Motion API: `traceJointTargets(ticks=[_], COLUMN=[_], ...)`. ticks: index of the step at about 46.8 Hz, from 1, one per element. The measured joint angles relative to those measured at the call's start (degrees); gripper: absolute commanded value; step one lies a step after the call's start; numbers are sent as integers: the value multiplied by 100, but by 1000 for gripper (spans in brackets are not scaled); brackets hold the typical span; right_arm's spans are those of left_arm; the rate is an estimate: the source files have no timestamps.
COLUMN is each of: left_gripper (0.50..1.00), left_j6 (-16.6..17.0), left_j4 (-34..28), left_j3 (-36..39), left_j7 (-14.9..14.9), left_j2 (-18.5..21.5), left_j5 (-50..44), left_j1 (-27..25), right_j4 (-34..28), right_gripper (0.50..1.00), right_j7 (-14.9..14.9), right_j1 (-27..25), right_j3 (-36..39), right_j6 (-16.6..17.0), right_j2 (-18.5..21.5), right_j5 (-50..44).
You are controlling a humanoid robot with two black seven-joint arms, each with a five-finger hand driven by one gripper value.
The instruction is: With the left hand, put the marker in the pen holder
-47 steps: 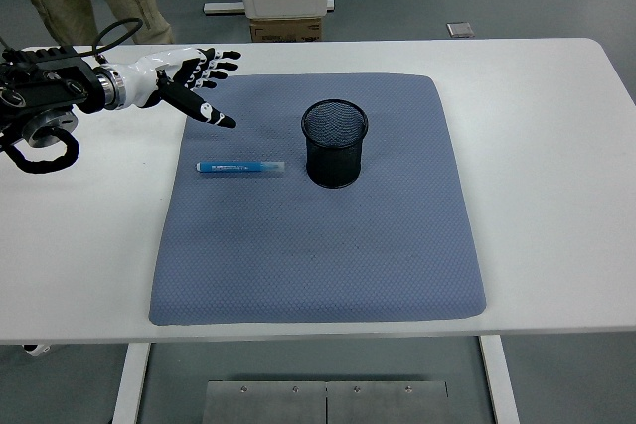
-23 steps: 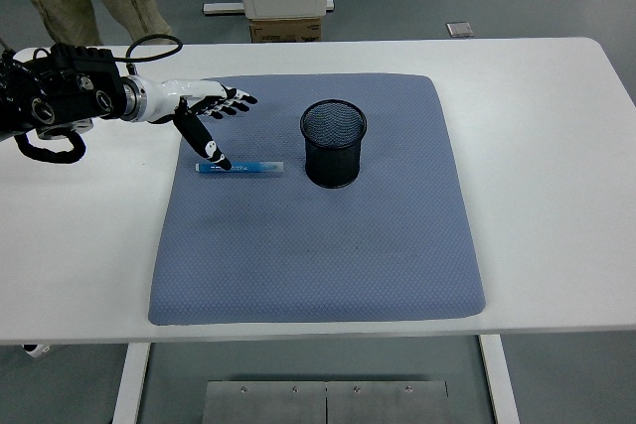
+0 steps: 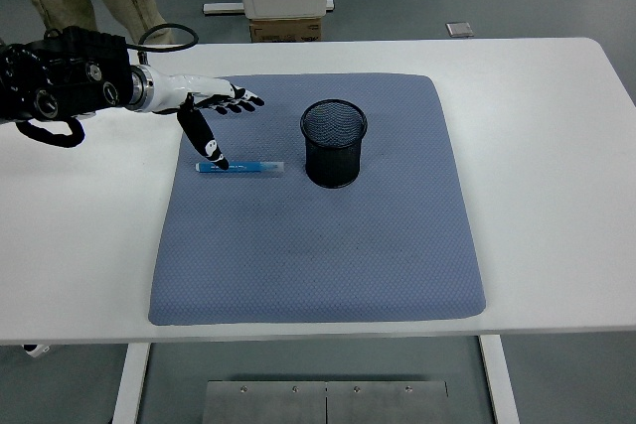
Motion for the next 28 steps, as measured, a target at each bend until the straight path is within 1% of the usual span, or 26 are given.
traceJointTargets(ticks=[10, 17, 21, 25, 28], left_gripper=[1000, 1000, 1000, 1000, 1000], left_j6=[-7, -32, -151, -228, -260], left_j4=[2, 4, 4, 5, 8], left_j3=[1, 1, 0, 10, 66], left_j7=[21, 228, 382, 477, 491], left_j2=[-115, -119, -113, -57, -19], left_j5=[336, 346, 346, 353, 354], left_j1=[-35, -140, -223, -286, -356], right_j4=[-1, -1, 0, 1, 0], right_gripper=[1000, 1000, 1000, 1000, 1000], right_j7=[0, 0, 0, 0, 0], right_j1=[-1, 0, 0, 0, 0], right_j3=[0, 0, 0, 0, 0], right_j6=[0, 0, 0, 0, 0], right_j2=[0, 0, 0, 0, 0], right_j5=[0, 0, 0, 0, 0])
